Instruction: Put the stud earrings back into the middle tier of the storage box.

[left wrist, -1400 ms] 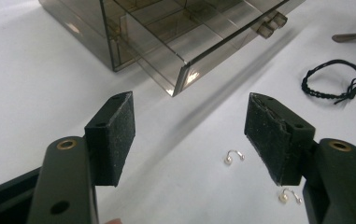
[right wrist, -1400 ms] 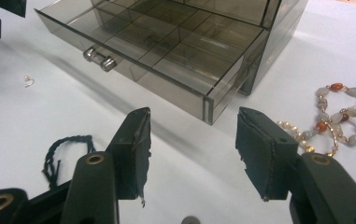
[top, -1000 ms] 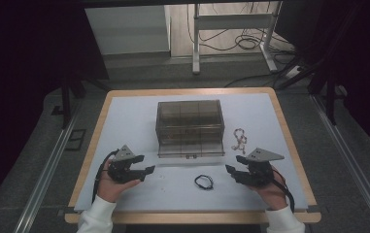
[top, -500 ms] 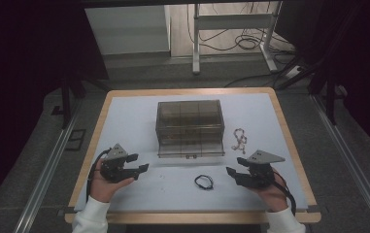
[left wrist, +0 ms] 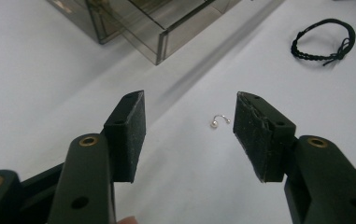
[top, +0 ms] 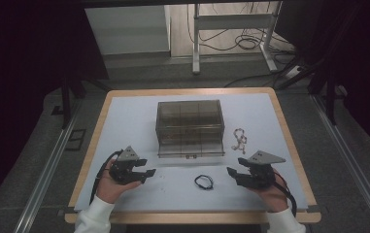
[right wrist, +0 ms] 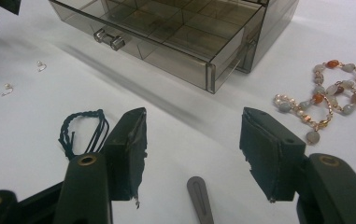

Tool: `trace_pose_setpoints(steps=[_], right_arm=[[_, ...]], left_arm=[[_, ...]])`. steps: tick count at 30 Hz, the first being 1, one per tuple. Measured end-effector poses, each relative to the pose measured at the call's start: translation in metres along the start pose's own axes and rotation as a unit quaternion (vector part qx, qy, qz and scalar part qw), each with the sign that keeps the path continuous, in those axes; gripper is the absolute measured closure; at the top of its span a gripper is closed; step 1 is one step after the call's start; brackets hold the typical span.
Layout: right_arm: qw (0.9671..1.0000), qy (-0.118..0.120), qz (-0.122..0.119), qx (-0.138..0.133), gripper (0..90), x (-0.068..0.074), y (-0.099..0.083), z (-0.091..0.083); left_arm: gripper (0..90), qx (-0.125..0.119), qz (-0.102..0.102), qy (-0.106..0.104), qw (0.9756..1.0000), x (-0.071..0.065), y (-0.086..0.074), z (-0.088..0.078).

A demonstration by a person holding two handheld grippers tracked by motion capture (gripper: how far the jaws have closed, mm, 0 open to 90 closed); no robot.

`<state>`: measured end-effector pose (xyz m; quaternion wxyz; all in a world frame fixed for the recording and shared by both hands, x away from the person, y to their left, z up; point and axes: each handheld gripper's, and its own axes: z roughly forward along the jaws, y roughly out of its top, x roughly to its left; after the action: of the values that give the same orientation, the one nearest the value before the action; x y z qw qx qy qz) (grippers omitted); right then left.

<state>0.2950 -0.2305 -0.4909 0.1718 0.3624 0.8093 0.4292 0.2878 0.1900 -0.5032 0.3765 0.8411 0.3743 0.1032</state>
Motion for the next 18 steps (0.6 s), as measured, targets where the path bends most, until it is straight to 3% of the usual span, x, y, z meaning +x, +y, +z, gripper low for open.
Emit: trace_pose_setpoints(steps=[4, 9, 18], right_arm=[[1.0, -0.001, 0.0, 0.001, 41.6, 0.0, 0.0, 0.0], [1.0, -0.002, -0.001, 0.002, 41.6, 0.001, -0.001, 0.001], [1.0, -0.004, -0.002, 0.006, 41.6, 0.001, -0.002, 0.002]], left_arm=[[46.2, 0.013, 0.008, -0.001, 0.9999, -0.001, 0.003, 0.004], [50.3, 0.048, 0.015, -0.004, 0.9987, -0.003, 0.006, 0.014], [52.5, 0.072, 0.025, -0.008, 0.9971, -0.007, 0.01, 0.025]])
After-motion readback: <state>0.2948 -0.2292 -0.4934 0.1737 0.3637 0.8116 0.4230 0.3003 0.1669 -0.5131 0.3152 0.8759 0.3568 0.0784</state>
